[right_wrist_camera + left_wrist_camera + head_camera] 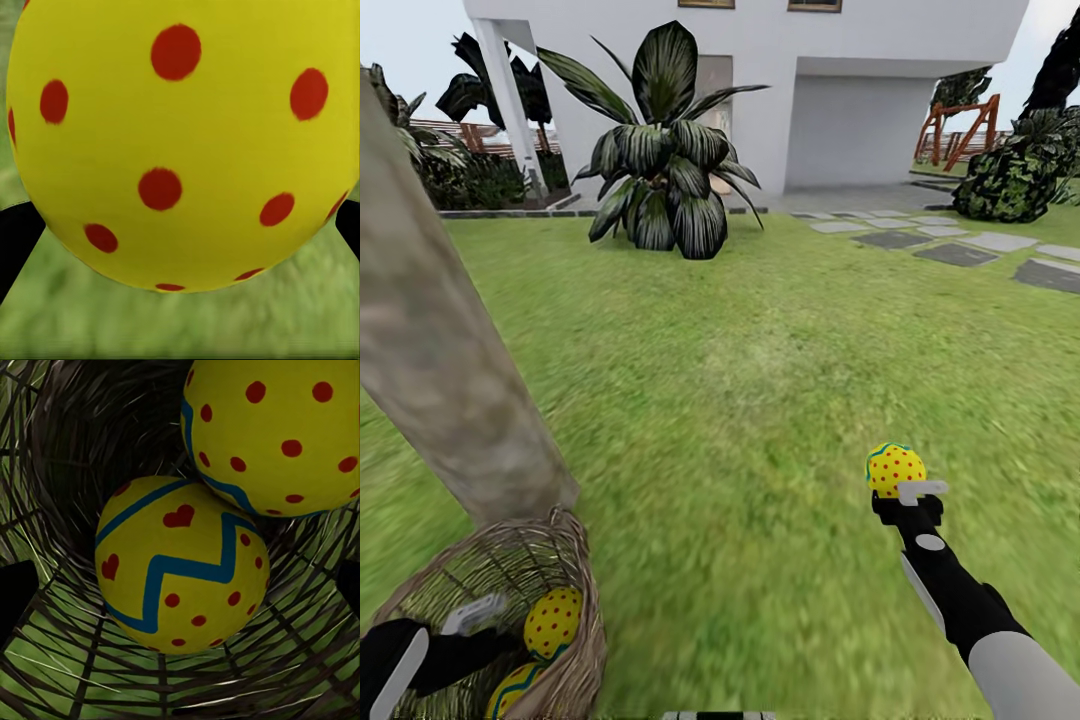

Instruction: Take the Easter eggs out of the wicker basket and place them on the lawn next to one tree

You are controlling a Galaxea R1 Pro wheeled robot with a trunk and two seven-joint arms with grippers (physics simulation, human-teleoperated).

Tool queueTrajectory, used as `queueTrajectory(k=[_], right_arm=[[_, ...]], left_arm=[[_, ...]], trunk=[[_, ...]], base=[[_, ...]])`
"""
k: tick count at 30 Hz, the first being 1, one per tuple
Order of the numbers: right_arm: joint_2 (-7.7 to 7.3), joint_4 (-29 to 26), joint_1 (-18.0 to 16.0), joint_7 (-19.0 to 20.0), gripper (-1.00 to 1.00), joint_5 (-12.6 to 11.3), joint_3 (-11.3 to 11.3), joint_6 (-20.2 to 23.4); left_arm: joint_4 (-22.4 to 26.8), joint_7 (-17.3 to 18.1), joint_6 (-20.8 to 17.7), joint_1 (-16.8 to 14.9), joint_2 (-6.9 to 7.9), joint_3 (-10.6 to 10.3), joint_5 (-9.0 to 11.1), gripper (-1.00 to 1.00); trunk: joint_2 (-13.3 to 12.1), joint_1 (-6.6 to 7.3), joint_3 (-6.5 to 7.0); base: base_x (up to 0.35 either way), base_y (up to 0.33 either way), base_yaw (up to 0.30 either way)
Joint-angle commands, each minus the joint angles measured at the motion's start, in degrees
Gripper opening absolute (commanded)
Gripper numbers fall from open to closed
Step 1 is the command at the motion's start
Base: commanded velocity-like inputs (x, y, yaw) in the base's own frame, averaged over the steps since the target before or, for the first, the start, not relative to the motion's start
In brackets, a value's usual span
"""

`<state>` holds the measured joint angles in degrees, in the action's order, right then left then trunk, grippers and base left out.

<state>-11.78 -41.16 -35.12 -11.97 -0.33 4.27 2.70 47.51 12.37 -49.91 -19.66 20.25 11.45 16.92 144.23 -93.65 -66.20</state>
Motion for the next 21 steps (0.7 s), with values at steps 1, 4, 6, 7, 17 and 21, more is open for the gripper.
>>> queueTrajectory(k=[1, 4, 6, 7, 17, 21], right_arm=[[-0.08, -0.06, -0.03, -0.49, -1.00, -0.02, 0.39, 0.28], [-0.02, -0.06, -0.03, -0.51, -1.00, -0.02, 0.39, 0.28], [0.00, -0.06, -0.03, -0.51, -1.00, -0.02, 0.39, 0.28], [0.00, -0.06, -0.03, -0.51, -1.00, -0.02, 0.39, 0.28], [0.00, -0.06, -0.01, -0.51, -1.00, -0.02, 1.55, 0.30], [0.00, -0.06, -0.01, -0.51, -1.00, -0.07, 2.22, 0.29]], left_arm=[[0.04, 0.39, -0.27, -0.01, 0.07, 0.15, -0.31, 1.00], [-0.01, 0.37, -0.03, -0.02, -0.03, 0.22, -0.31, 1.00], [-0.18, 0.37, 1.71, -0.01, -0.17, 0.23, -0.27, 1.00], [-0.20, 0.37, 2.11, -0.02, -0.19, 0.24, -0.25, 1.00], [-0.29, 0.44, 2.47, -0.02, -0.27, 0.16, -0.01, 1.00], [-0.56, 0.48, 1.29, -0.03, -0.02, 0.12, 2.65, 1.00]], trunk=[[0.04, -0.01, -0.28], [0.08, -0.09, -0.94], [0.10, -0.14, -1.39], [0.12, -0.16, -1.61], [0.25, -0.42, -3.82], [0.31, -0.53, -4.71]], base=[[0.000, 0.000, 0.000], [0.000, 0.000, 0.000], [0.000, 0.000, 0.000], [0.000, 0.000, 0.000], [0.000, 0.000, 0.000], [0.000, 0.000, 0.000]])
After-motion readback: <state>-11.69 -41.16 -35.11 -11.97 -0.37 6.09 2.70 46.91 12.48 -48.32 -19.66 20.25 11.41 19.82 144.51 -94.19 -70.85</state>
